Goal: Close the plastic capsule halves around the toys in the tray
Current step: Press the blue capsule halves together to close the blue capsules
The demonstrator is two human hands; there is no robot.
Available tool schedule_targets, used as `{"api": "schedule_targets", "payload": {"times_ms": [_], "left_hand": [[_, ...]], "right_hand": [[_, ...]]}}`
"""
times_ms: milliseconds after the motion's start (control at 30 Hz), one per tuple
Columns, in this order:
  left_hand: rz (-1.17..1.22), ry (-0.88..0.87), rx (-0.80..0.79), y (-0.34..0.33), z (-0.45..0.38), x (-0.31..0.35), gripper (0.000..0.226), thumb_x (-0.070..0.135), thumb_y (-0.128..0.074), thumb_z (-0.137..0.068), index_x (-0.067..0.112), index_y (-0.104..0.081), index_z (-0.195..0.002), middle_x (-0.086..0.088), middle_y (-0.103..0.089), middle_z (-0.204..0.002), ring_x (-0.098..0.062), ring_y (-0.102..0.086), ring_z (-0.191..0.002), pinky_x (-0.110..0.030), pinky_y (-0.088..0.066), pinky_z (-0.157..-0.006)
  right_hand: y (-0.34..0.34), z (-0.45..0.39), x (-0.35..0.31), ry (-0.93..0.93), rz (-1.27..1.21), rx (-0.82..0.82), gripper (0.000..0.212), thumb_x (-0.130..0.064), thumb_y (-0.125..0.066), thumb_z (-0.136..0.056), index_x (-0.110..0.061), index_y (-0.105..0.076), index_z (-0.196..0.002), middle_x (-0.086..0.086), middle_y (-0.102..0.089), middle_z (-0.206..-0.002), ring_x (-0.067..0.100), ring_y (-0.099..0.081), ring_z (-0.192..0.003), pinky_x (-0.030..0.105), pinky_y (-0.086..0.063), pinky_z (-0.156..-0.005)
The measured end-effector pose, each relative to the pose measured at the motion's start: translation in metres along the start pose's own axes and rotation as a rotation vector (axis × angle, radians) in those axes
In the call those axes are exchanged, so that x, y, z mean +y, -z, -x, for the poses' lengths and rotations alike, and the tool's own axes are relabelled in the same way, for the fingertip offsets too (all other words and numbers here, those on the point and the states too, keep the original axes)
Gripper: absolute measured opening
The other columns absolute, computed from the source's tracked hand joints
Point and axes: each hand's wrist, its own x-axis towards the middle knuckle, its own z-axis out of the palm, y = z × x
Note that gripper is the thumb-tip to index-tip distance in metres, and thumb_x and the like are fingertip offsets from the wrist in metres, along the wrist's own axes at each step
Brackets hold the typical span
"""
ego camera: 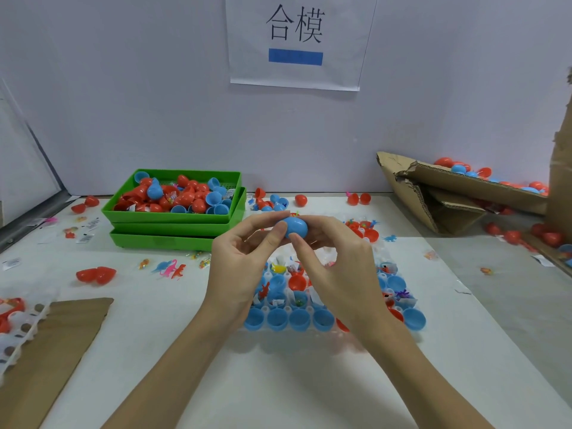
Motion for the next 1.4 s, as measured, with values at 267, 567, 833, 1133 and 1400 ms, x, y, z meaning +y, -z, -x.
{"api": "schedule_targets", "payload": {"times_ms": [267, 567, 833, 1133, 1400], "left_hand": [[-0.046, -0.047, 0.006, 0.000, 0.002, 0.002, 0.023, 0.030, -0.074, -0.089, 0.030, -0.080, -0.111, 0.007, -0.080, -0.108, -0.012, -0.075, -0.107, -0.017, -0.057, -0.086], [-0.087, -0.051, 0.007, 0.001, 0.001, 0.006, 0.022, 0.034, -0.080, -0.083, 0.032, -0.081, -0.104, 0.010, -0.079, -0.107, -0.010, -0.075, -0.105, -0.015, -0.057, -0.081], [-0.098, -0.058, 0.017, 0.002, 0.002, 0.009, 0.024, 0.032, -0.079, -0.082, 0.022, -0.079, -0.104, 0.007, -0.080, -0.103, -0.011, -0.076, -0.100, -0.016, -0.058, -0.078], [-0.111, -0.121, -0.049, 0.000, 0.004, 0.004, 0.021, 0.014, -0.077, -0.090, 0.018, -0.075, -0.111, 0.007, -0.079, -0.109, -0.011, -0.075, -0.105, -0.016, -0.057, -0.085], [-0.014, -0.076, -0.040, -0.008, 0.004, 0.000, 0.036, 0.022, -0.085, -0.080, 0.020, -0.071, -0.112, -0.002, -0.078, -0.110, -0.019, -0.075, -0.107, -0.023, -0.059, -0.090]], "right_hand": [[0.002, -0.002, 0.004, -0.105, -0.188, -0.047, 0.024, -0.023, -0.076, -0.091, -0.026, -0.069, -0.115, -0.018, -0.072, -0.095, 0.005, -0.071, -0.089, 0.014, -0.056, -0.077], [0.003, -0.002, 0.005, -0.069, -0.203, -0.071, 0.027, -0.021, -0.077, -0.091, -0.018, -0.071, -0.117, -0.013, -0.074, -0.097, 0.008, -0.072, -0.090, 0.019, -0.058, -0.080], [0.002, -0.002, 0.003, -0.029, -0.188, -0.048, 0.028, -0.018, -0.078, -0.090, -0.020, -0.070, -0.117, -0.011, -0.073, -0.097, 0.011, -0.071, -0.089, 0.022, -0.059, -0.080], [0.005, -0.002, 0.005, 0.151, 0.075, -0.010, 0.035, -0.012, -0.082, -0.086, -0.013, -0.071, -0.119, -0.002, -0.069, -0.098, 0.010, -0.064, -0.085, 0.020, -0.055, -0.080], [0.000, 0.002, 0.004, 0.136, 0.058, 0.014, 0.038, -0.003, -0.080, -0.085, -0.012, -0.068, -0.120, 0.000, -0.070, -0.101, 0.009, -0.065, -0.088, 0.019, -0.055, -0.082]]}}
